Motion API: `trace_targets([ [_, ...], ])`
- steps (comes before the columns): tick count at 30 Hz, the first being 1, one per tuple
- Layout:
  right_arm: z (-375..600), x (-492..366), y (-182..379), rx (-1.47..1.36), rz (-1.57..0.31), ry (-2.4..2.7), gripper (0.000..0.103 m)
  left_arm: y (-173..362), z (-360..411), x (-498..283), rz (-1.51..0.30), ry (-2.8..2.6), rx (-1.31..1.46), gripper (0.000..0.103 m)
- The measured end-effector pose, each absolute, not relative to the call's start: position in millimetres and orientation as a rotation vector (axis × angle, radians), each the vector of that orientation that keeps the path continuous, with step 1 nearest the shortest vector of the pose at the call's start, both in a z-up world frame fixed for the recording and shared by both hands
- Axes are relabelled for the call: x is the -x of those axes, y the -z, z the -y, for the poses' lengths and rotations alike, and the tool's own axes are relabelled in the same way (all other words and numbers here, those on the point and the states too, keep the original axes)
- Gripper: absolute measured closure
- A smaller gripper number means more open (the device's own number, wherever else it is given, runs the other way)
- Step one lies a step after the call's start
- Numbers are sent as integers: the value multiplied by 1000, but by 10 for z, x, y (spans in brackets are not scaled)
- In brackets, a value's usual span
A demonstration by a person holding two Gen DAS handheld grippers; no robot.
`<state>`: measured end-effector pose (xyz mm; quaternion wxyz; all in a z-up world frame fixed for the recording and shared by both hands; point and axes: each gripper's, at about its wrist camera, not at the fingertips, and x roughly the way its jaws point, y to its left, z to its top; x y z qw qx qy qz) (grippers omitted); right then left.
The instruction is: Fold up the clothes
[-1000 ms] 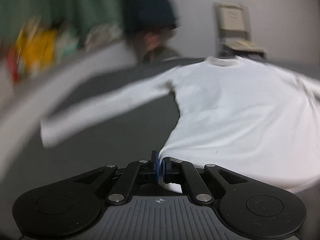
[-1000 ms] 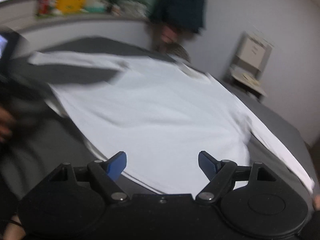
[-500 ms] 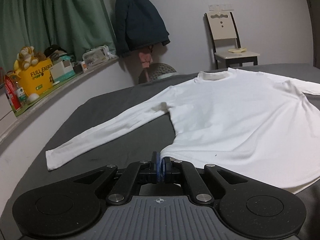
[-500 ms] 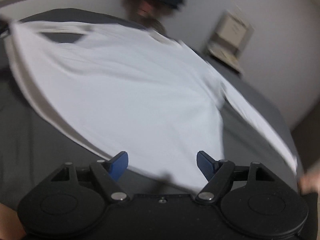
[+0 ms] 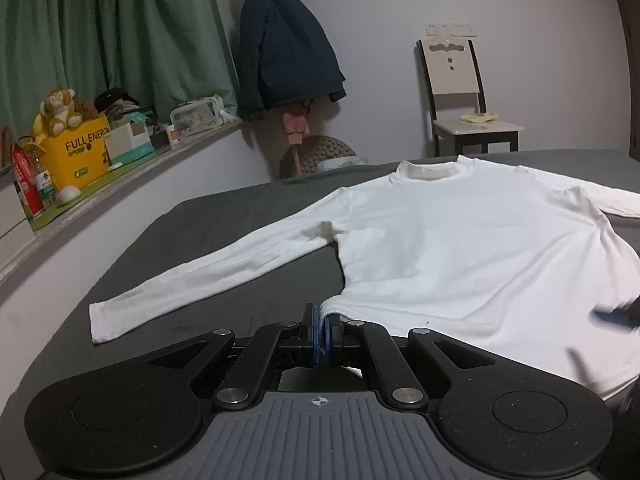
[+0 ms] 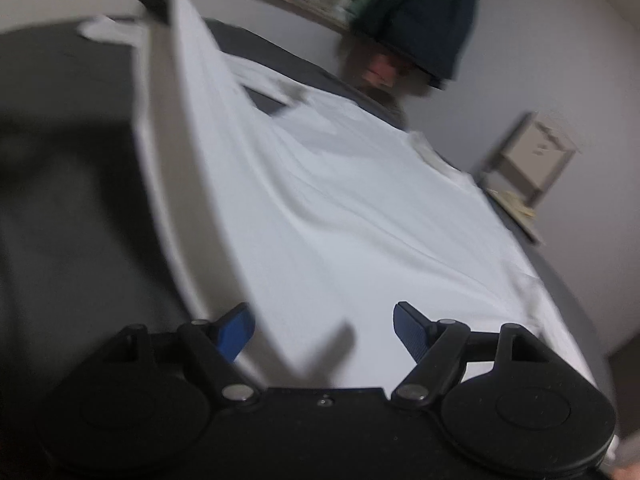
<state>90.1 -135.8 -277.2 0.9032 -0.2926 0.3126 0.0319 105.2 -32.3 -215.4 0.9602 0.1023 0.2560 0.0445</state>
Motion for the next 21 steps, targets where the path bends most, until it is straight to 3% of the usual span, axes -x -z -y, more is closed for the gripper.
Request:
trace_targets([
  [7,2235,-1082,2708,552,-718,306,24,2391,335,-1028,-592,-75,-219,100],
  [14,2675,-963,2735,430,-783,303,21,2586,311,-1037,-634,-119,-165,100],
  [21,2567,-692,2611,480,-628,297,11,2609,109,-993,-617,-191,-73,100],
])
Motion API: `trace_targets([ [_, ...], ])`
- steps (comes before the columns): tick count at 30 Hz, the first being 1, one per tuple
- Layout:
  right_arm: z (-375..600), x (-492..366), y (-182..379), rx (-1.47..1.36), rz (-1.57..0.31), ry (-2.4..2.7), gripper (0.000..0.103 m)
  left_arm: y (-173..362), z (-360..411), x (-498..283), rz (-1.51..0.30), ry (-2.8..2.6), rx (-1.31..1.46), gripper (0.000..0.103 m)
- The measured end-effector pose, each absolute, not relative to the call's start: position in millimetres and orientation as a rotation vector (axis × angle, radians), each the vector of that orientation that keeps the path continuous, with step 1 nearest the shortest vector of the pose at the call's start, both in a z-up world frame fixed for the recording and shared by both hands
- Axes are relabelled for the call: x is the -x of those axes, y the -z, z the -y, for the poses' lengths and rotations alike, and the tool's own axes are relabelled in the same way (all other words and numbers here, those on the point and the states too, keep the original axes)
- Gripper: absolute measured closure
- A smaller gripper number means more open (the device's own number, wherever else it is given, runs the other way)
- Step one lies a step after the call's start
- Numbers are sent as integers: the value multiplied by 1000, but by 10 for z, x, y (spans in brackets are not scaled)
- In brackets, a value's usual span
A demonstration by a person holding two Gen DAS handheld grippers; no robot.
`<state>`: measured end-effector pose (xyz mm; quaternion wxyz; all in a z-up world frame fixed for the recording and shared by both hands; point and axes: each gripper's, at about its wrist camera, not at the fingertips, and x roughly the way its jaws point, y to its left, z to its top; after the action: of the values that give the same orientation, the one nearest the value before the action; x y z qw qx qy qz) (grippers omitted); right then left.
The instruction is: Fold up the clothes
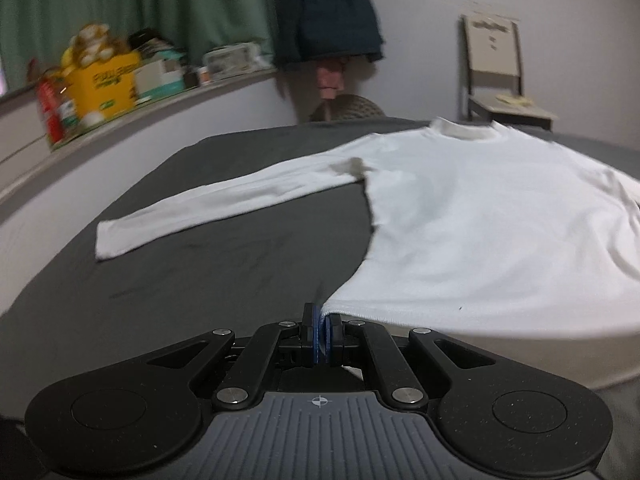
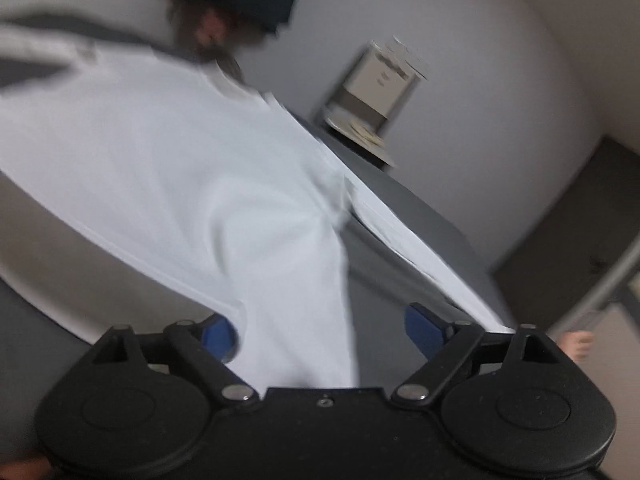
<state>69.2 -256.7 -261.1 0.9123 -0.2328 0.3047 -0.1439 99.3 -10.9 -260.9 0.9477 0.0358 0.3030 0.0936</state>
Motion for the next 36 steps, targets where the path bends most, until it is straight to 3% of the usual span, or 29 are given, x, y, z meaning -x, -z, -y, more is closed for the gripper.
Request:
trace_targets([
  [5,2533,-703,2799,543,-716,295,11,2617,56,-984,-602,-197,-36,100],
  [15,2436,-748,3050,781,-685,489,11,2639,17,-1007,-607,-200,-7,100],
  [19,2767,-763,2990,680,-712,547,11,2667,28,-1035,-620,-192,-8,100],
  [27,2687,-801,3117,815,-587,411,13,2730,94,-1093,-660,-182,-53,100],
  [29,2709,-832,3089,821,-605,461,34,2743,103,-1118,-678,-180,-64,100],
  [30,2771,-838,3034,792,-619,493,54,2744,107,-1131,-687,-175,-69,100],
  [31,2859,-836,2960,745,-630,522,66,2736,125,-1143,-701,-159,-94,100],
  [33,3112,-806,2767,572,-660,548,81,2709,193,-1161,-725,-118,-184,100],
  [36,3533,-658,2497,227,-695,527,82,2662,393,-1140,-729,-54,-434,100],
])
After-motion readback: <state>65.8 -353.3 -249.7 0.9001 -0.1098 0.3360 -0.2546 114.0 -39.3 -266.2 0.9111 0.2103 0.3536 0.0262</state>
